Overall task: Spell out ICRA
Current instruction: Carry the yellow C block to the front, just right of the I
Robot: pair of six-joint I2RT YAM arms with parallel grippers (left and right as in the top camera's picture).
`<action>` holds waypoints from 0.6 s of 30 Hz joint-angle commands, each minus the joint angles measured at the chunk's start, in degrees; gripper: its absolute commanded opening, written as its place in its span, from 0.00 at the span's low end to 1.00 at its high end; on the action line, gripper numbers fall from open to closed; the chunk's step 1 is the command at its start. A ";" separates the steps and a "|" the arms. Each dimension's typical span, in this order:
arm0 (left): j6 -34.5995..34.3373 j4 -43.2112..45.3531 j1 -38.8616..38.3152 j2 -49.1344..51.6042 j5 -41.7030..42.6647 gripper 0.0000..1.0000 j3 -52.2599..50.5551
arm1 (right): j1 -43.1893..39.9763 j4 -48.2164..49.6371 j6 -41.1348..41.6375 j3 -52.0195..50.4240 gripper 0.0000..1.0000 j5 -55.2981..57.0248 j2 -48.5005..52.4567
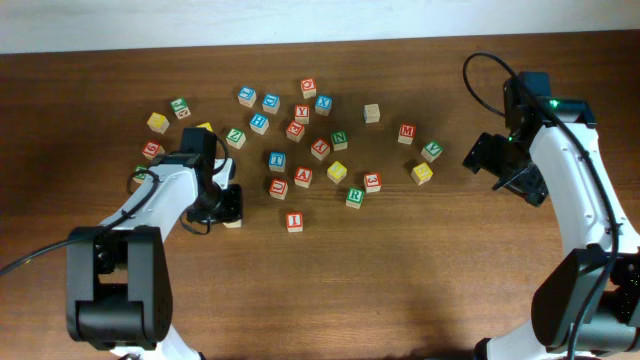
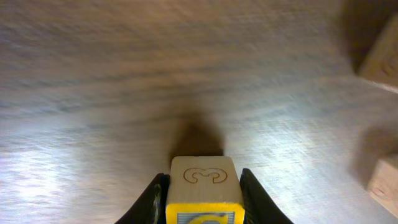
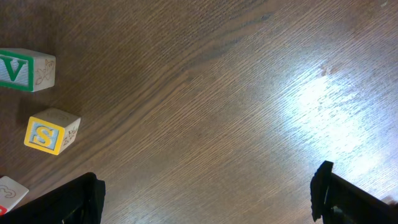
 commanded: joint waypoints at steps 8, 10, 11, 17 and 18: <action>0.48 -10.27 0.07 -1.11 27.02 0.20 12.09 | -0.26 0.00 0.35 0.85 0.98 -0.13 -0.07; 0.46 -9.86 -0.39 -1.99 35.21 0.17 12.11 | -0.26 0.00 0.35 0.85 0.98 -0.13 -0.07; 0.46 -9.92 -0.87 -2.03 36.52 0.17 12.11 | -0.26 0.00 0.35 0.85 0.98 -0.13 -0.07; -13.92 -8.63 -12.66 -2.01 23.69 0.19 12.00 | -0.26 0.00 0.35 0.85 0.98 -0.13 -0.07; -18.43 -8.33 -15.58 -2.01 18.40 0.20 12.00 | -0.26 0.00 0.35 0.85 0.98 -0.13 -0.07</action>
